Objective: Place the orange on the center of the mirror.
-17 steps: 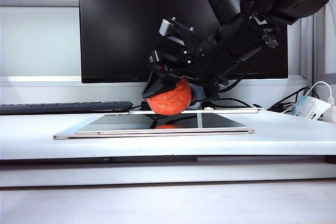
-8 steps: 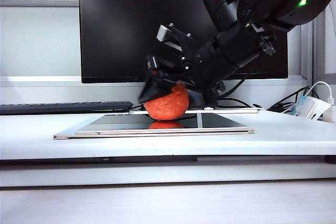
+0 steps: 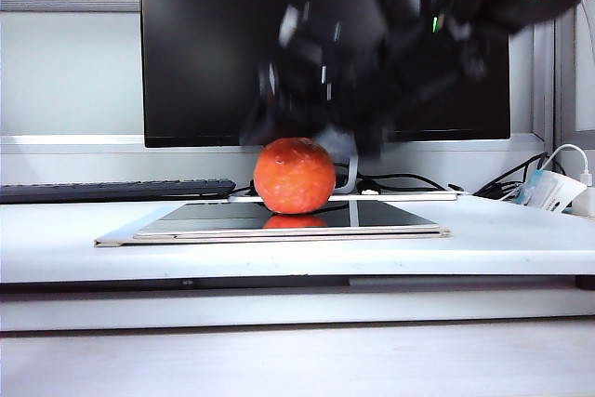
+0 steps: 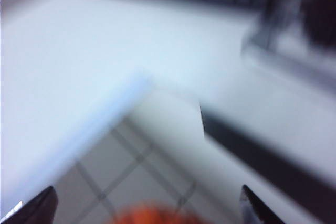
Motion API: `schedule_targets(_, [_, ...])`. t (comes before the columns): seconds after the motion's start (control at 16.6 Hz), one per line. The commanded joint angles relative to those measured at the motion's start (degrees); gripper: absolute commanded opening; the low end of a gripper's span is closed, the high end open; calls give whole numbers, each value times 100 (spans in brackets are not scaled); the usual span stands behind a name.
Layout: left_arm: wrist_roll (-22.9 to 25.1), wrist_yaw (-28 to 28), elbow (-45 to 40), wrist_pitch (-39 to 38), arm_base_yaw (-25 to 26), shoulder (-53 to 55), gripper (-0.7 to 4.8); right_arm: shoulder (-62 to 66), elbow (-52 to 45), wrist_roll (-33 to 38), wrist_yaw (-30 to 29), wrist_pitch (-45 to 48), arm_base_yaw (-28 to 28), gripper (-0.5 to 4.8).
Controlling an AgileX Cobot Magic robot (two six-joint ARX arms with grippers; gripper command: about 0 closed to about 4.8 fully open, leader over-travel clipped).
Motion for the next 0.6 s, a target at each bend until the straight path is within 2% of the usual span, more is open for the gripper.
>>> schedule_targets(0.06, [22, 7, 7, 55, 4, 2, -5, -437, 13, 17, 129, 188, -11, 469])
schedule_targets(0.12, [22, 7, 7, 55, 4, 0, -5, -680, 13, 17, 127, 184, -13, 463])
schedule_targets(0.18, [22, 7, 7, 55, 24, 2, -5, -1038, 13, 17, 127, 175, -13, 336])
schedule_targets(0.24, [20, 26, 9, 55, 125, 2, -5, -1635, 13, -7, 129, 170, -17, 2])
schedule_targets(0.3, [22, 50, 9, 55, 236, 0, -5, -1937, 11, -13, 144, 168, -31, 5])
schedule_targets(0.42, [22, 177, 9, 55, 811, 2, -5, -2804, 11, -15, 472, 61, -44, -7])
schedule_targets(0.54, [22, 157, 7, 55, 1832, 0, -5, -4050, 11, -345, 1241, -765, -44, -7])
schedule_targets(0.6, [22, 90, 7, 55, 2094, 2, -5, -4428, 7, -472, 1456, -1176, -48, -7])
